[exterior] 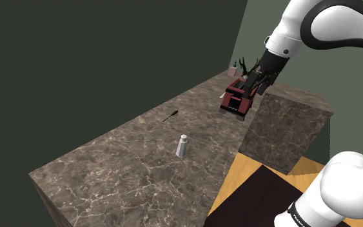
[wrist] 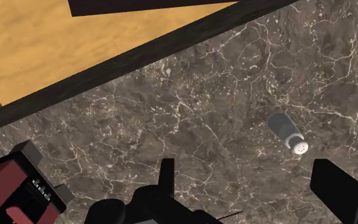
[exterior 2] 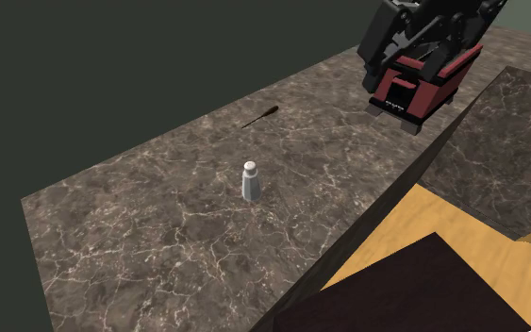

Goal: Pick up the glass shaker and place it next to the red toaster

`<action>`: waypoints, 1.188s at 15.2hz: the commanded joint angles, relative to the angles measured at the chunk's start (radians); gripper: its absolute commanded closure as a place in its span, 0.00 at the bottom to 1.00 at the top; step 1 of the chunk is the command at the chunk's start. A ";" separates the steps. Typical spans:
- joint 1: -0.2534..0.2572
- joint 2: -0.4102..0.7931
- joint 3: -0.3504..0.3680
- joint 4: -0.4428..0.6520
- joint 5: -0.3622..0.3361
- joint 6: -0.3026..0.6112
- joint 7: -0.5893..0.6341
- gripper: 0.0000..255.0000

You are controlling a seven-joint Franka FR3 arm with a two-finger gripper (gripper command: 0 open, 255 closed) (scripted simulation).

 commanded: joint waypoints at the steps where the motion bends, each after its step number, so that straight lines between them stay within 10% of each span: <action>1: 0.000 0.000 0.000 0.000 0.000 0.000 0.000 0.00; 18: 0.041 0.453 0.180 -0.050 0.059 0.457 0.180 0.00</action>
